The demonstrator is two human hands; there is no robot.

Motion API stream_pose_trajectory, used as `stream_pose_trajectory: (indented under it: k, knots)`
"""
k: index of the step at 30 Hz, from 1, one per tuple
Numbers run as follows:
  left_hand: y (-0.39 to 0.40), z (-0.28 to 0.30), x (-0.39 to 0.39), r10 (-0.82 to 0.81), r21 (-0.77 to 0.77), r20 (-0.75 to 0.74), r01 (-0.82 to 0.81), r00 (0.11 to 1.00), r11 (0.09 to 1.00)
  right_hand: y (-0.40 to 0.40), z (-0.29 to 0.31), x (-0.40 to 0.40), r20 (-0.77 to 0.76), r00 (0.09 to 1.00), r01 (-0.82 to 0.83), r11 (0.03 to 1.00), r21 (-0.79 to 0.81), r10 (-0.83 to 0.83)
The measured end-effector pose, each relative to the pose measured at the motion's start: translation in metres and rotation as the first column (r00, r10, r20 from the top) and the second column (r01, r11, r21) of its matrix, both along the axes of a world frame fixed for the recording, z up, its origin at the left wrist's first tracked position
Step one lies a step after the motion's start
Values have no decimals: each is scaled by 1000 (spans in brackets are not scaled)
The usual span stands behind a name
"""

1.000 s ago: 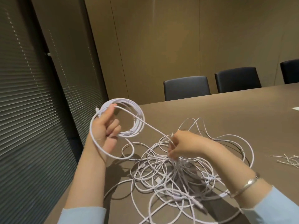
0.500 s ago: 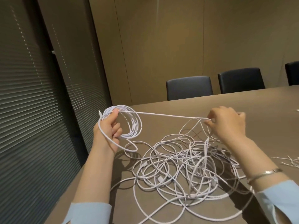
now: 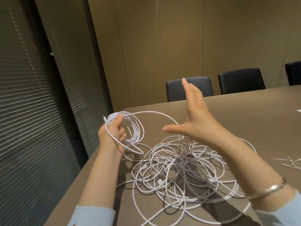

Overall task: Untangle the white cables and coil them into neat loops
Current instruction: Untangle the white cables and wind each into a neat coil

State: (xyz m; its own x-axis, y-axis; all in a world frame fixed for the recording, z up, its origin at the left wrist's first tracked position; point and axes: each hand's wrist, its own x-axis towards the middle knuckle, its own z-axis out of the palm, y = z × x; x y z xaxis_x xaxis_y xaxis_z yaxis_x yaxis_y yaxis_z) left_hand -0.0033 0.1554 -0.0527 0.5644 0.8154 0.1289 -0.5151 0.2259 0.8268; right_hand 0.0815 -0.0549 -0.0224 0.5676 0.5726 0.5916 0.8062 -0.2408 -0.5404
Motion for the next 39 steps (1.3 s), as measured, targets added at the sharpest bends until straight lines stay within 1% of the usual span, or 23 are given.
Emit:
stream_pose_trajectory:
  k: [1,2,3,5,6,8,9,11,13,14,16,18,19,21,22,24,26,28,30,33,35,37,39]
  knots:
    - [-1,0,1,18,5,-8,-18,1000,1000,3,2,-9,72,997,-28,997,71,23]
    - [-4,1,2,38,10,-15,-37,999,999,7,2,-18,144,987,-88,991,99,73]
    - [-7,2,3,59,14,-24,-58,998,998,11,0,-28,202,970,-154,985,80,136]
    - [-11,2,4,99,23,-43,-98,994,995,22,-10,-46,262,936,-235,971,-34,235]
    - [-13,2,4,109,35,-52,-107,993,994,28,-16,-53,286,924,-234,967,-104,254]
    - [-18,2,4,103,73,-60,-99,993,992,37,-27,-60,319,921,-160,963,-217,225]
    - [-21,3,5,99,94,-70,-92,993,991,39,-30,-59,322,925,-121,961,-250,201]
    - [-28,6,6,94,142,-105,-78,990,987,38,-32,-54,294,943,-82,963,-257,158]
    - [-34,11,3,33,161,-111,-15,993,987,37,-30,-45,219,969,-70,979,-191,112]
    - [-35,13,1,-27,166,-96,43,995,985,36,-28,-40,147,984,-80,989,-122,98]
    - [-34,15,-6,-157,174,-70,167,985,970,33,-25,-26,-21,993,-110,991,76,112]
    - [-29,15,-14,-292,146,-33,294,956,945,29,-22,-13,-165,973,-118,962,244,161]
    - [-26,15,-17,-358,124,-9,356,934,926,27,-21,-8,-238,951,-125,951,283,196]
    - [-24,15,-22,-459,89,26,456,888,886,24,-20,-6,-363,896,-150,943,297,257]
    - [-25,15,-23,-492,79,39,488,870,869,23,-20,-6,-387,883,-162,945,285,268]
    - [-29,15,-24,-518,70,44,515,854,855,24,-21,-7,-376,888,-175,951,257,265]
    - [-33,16,-22,-524,85,21,521,851,849,25,-22,-7,-348,906,-155,953,261,243]
    - [-37,16,-22,-530,103,-2,527,848,843,25,-22,-6,-304,933,-115,960,256,193]
    - [-39,16,-21,-537,95,-4,535,843,839,24,-21,-6,-245,960,-85,973,216,139]
    - [-40,16,-19,-533,66,9,531,846,845,23,-20,-7,-147,984,-72,983,170,98]
    - [-40,17,-18,-499,53,11,498,867,866,21,-18,-8,-117,989,-68,985,160,87]
    - [-38,18,-18,-461,35,31,459,887,887,19,-17,-10,-113,991,-56,982,179,77]
    - [-35,17,-17,-422,28,41,421,906,907,19,-16,-11,-132,987,-58,968,242,92]
